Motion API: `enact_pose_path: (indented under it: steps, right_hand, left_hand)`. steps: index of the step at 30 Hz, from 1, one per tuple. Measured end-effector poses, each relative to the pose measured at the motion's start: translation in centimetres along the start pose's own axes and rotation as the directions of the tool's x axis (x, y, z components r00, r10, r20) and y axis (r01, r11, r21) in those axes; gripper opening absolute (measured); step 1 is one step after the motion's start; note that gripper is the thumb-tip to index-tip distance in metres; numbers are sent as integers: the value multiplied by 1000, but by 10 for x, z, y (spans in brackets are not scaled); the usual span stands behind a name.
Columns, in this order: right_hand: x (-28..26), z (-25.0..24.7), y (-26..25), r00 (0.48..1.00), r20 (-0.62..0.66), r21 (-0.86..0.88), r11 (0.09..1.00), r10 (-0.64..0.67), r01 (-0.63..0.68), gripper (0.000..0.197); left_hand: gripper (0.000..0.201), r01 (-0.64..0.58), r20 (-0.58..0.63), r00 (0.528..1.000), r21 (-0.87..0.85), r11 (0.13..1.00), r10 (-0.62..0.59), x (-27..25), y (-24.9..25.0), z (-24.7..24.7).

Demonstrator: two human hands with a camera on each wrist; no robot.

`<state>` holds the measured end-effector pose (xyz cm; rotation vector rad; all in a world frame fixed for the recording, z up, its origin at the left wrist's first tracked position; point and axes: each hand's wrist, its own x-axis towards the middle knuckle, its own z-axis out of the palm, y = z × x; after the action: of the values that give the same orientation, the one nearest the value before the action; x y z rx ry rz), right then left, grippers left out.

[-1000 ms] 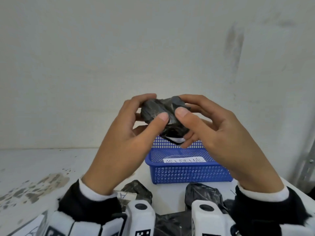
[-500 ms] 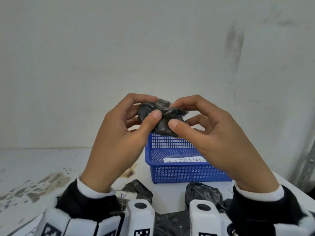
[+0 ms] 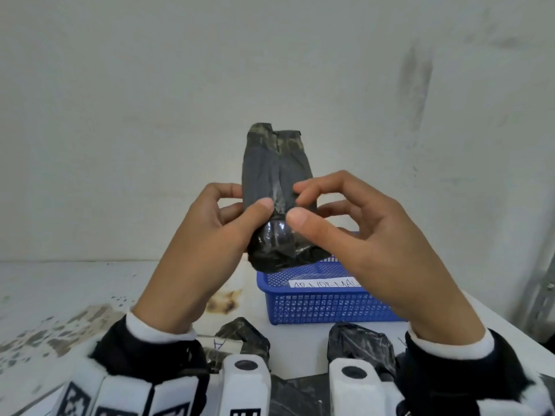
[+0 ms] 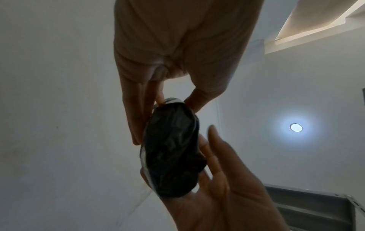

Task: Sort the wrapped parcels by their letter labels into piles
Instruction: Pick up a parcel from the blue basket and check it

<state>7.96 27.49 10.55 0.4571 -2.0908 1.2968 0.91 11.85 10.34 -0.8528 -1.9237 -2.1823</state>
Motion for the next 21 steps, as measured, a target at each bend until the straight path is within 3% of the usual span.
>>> enact_pose_path:
  steps: [5, 9, 18, 21]
  right_hand:
    - [1, 6, 4, 998, -54, -72, 997, 28, -32, 50]
    - [1, 4, 2, 993, -62, -25, 995, 99, -100, 61]
    - [3, 2, 1, 981, -103, -25, 985, 167, -170, 54]
    - [3, 2, 1, 980, -102, -70, 982, 170, -177, 55]
  left_hand:
    - [32, -21, 4, 1000, -42, 999, 22, -2, 1, 0]
    - [37, -54, 48, 997, -36, 998, 56, -3, 2, -2]
    - [28, -180, 94, 981, 110, 977, 170, -1, -3, 3]
    - [23, -171, 97, 982, 109, 979, 161, -3, -2, 3]
